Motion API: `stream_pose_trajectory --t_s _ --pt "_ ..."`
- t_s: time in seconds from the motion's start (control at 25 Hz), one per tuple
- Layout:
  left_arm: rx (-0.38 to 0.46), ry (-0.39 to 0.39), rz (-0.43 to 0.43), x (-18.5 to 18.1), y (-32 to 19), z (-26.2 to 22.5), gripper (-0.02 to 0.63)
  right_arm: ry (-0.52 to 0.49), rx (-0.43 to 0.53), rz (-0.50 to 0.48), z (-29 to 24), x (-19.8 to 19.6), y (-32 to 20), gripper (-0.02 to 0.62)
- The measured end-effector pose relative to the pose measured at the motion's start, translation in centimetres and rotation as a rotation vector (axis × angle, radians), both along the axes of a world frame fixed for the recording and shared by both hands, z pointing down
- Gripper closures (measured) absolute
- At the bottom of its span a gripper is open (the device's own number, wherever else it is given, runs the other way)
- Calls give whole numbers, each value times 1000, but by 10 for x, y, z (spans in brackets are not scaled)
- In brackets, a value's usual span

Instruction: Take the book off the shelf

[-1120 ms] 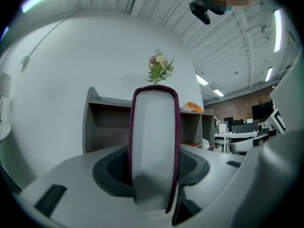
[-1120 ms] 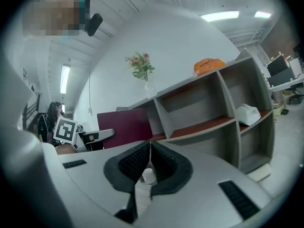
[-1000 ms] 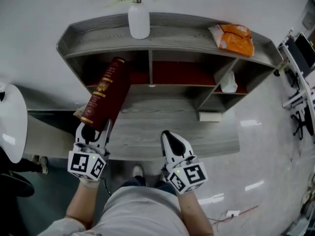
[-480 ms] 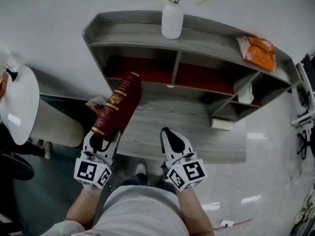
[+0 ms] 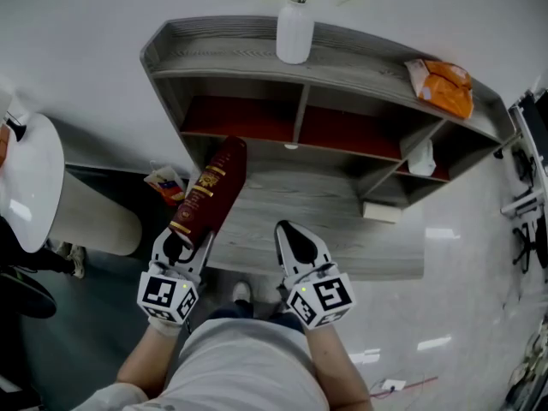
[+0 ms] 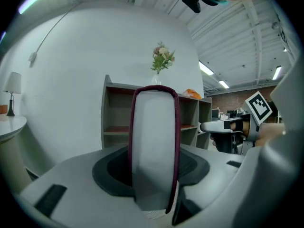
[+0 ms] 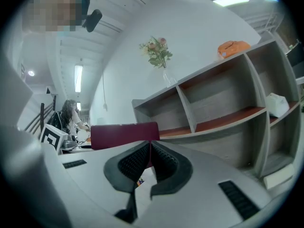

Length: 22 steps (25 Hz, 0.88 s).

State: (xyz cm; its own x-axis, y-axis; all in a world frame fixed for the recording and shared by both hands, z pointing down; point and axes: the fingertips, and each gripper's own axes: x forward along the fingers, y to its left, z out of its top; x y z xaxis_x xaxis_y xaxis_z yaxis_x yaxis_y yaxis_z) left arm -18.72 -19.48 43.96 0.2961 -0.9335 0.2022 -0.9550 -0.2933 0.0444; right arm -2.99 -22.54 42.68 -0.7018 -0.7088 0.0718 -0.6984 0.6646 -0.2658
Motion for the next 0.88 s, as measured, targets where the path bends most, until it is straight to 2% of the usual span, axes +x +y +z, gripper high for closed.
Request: stream_pose_trajectory --t_s 0.24,0.88 --pt "-46 20 14 6 -3 17 387 28 3 8 4 5 2 575" --pt "-74 24 43 11 -12 28 387 77 -7 -3 14 2 0 575"
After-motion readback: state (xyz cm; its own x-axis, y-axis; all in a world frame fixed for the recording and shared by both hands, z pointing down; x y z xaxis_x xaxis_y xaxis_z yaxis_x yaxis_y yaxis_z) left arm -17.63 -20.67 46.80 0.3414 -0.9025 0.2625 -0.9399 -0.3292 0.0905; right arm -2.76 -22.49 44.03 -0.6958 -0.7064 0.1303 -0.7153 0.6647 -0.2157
